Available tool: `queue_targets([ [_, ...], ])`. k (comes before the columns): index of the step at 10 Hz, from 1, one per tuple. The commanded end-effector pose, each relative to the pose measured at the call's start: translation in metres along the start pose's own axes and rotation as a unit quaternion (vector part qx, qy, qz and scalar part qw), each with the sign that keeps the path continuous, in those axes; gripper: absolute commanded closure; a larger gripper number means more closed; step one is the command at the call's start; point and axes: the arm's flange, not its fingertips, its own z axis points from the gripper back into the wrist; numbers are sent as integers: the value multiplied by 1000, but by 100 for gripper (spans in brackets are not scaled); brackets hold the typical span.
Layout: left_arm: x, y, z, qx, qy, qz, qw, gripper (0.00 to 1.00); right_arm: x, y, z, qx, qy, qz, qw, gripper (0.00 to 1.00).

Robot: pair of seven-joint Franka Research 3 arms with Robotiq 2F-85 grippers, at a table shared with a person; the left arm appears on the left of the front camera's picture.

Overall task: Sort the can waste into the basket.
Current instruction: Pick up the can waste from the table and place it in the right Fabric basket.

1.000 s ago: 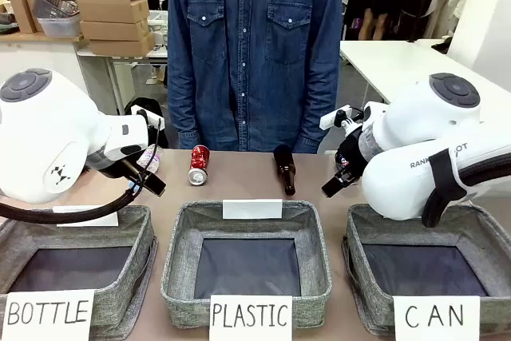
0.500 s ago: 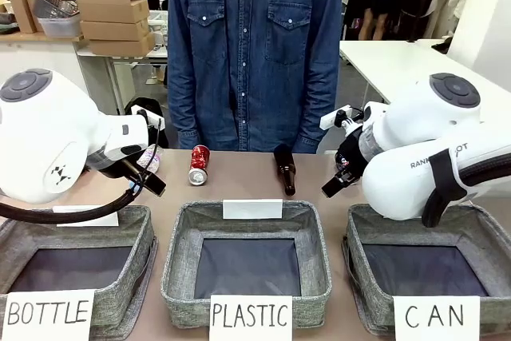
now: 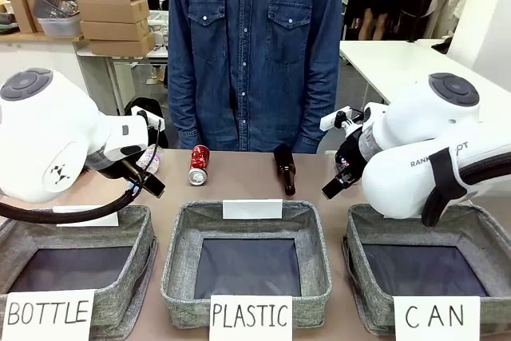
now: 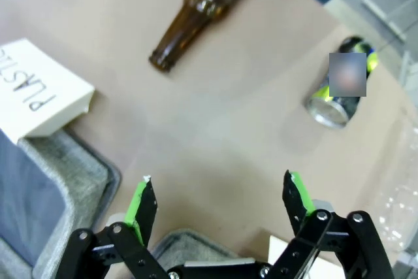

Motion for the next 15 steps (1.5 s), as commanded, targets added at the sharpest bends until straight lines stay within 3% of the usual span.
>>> queue_targets([
  [1,-3,-1,65,19,69,-41,997,0,9,-2,57,8,49,-54,997,0],
  [2,-14,-8,120,43,37,-59,997,0,3,-1,106,-11,7,-63,998,0],
  [3,-36,-21,177,45,-33,-109,992,0,-15,3,159,-17,-48,-45,998,0],
  [5,-62,-42,212,38,-100,-152,983,0,-46,14,206,-50,-135,-41,989,0],
  [6,12,-14,168,52,-20,-98,994,0,15,-5,153,-19,-48,-44,998,0],
  [7,12,-14,168,52,-20,-98,994,0,15,-5,153,-19,-48,-44,998,0],
  [8,2,-32,233,59,-70,-131,987,0,7,0,219,-36,-104,-40,993,0],
  [9,11,-25,208,-119,-62,-193,972,0,8,0,202,59,-88,-77,991,0],
  [10,9,-6,207,-237,-31,-137,961,0,-3,-8,200,138,-72,-139,978,0],
  [11,-1,24,214,-345,-36,-26,938,0,-14,-28,213,290,-11,-313,904,0],
  [12,-11,44,219,-405,-76,33,910,0,-28,-44,219,350,1,-359,865,0],
  [13,-28,80,224,-433,-133,118,884,0,-50,-75,231,414,-14,-447,793,0],
  [14,-45,105,229,-475,-194,187,838,0,-70,-99,240,447,-34,-486,750,0],
  [15,-61,121,233,-491,-238,233,805,0,-85,-119,244,473,-63,-504,720,0],
])
